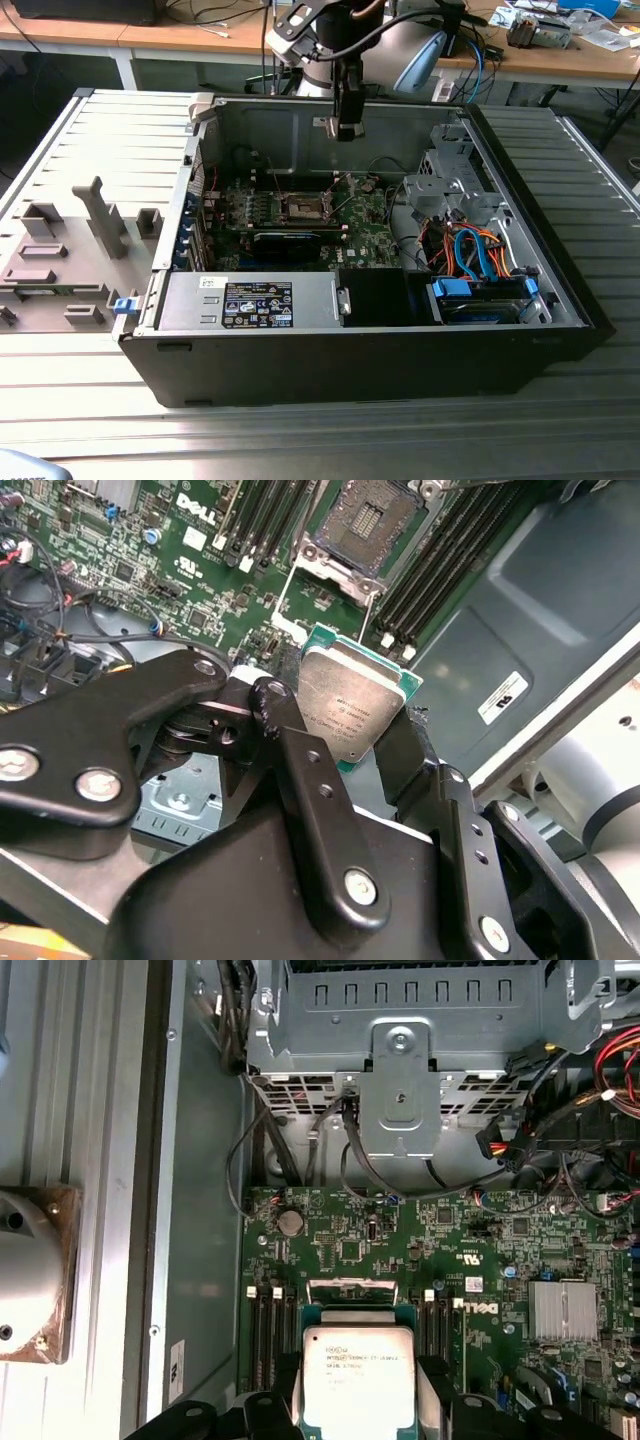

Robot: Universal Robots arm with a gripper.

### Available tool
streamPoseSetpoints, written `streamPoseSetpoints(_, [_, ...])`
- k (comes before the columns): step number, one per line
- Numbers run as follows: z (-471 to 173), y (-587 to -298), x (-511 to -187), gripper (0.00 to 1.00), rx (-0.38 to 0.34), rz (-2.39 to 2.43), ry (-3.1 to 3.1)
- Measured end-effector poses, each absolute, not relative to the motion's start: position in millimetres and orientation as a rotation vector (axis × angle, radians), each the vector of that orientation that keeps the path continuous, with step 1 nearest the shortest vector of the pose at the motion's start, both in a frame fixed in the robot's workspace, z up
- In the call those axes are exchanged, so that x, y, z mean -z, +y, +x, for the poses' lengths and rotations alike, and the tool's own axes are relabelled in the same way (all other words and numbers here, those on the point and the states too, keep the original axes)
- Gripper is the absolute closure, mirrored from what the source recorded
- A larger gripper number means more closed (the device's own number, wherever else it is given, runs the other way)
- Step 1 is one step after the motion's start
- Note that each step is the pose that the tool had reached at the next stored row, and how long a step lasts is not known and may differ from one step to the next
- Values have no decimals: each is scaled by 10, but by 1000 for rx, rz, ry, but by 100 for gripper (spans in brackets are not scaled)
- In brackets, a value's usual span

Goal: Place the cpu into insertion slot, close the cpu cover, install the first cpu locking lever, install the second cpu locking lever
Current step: 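Place the cpu into insertion slot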

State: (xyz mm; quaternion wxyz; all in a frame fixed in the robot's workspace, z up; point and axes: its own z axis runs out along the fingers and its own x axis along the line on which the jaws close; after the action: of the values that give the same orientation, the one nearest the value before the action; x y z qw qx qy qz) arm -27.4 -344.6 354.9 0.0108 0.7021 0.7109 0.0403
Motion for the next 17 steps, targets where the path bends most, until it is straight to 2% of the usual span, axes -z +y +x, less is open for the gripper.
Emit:
streamPoseSetpoints(5, [-274,-3445,-3547,45,-118,2207,2206])
streamPoseSetpoints(8, [-272,-3446,-3542,45,-54,2239,2234])
streamPoseSetpoints(17, [-274,-3453,-3534,45,-51,2241,2236])
